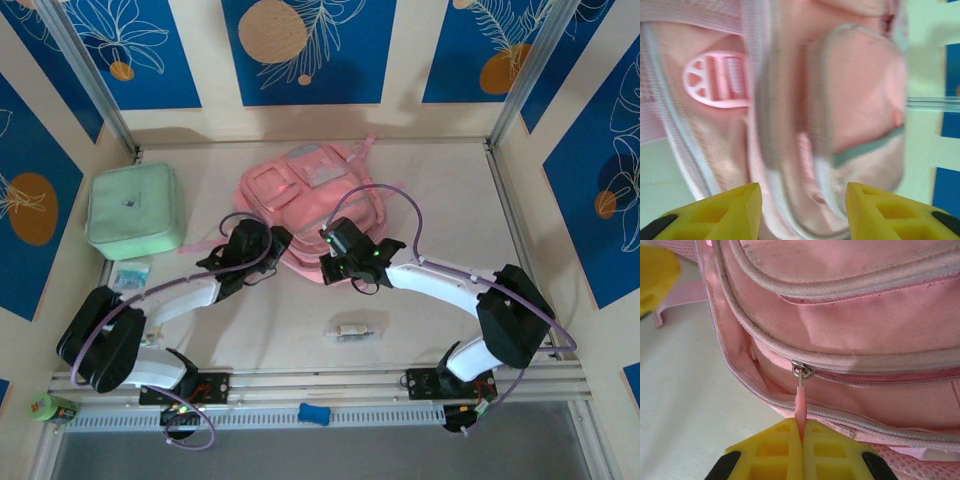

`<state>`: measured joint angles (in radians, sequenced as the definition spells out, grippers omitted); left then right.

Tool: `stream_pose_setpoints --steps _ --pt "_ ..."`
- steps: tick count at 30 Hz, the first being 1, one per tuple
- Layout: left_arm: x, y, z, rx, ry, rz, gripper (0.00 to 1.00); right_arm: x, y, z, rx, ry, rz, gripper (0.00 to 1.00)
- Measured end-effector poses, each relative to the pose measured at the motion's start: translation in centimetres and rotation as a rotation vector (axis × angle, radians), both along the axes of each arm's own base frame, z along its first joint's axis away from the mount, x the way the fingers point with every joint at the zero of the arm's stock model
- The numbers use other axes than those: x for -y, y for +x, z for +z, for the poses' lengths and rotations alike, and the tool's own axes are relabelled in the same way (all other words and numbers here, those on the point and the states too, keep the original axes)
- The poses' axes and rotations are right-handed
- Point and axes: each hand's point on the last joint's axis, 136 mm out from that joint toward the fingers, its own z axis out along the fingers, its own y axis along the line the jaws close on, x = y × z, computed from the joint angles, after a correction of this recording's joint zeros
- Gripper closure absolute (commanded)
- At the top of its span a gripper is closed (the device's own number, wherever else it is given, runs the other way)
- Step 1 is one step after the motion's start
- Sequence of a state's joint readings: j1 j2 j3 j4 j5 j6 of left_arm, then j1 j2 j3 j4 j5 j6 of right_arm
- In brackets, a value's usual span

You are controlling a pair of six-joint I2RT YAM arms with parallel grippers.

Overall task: Pack the student bag
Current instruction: Zip the student bag at the top-center of the table.

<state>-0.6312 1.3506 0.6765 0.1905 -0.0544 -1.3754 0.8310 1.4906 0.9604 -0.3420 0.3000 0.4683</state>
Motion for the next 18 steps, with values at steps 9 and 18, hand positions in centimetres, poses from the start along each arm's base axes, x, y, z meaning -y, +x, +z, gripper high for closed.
stream_pose_setpoints --steps 9,18 --pt "1.7 -1.0 -0.5 -0.01 0.006 -0.032 0.59 -0.1 0.0 -0.1 0.001 0.008 -0.006 1.0" --pt "2.5 -0.9 -3.9 -0.087 0.041 -0.021 0.63 0.0 0.1 -0.1 0.001 0.007 -0.011 1.0"
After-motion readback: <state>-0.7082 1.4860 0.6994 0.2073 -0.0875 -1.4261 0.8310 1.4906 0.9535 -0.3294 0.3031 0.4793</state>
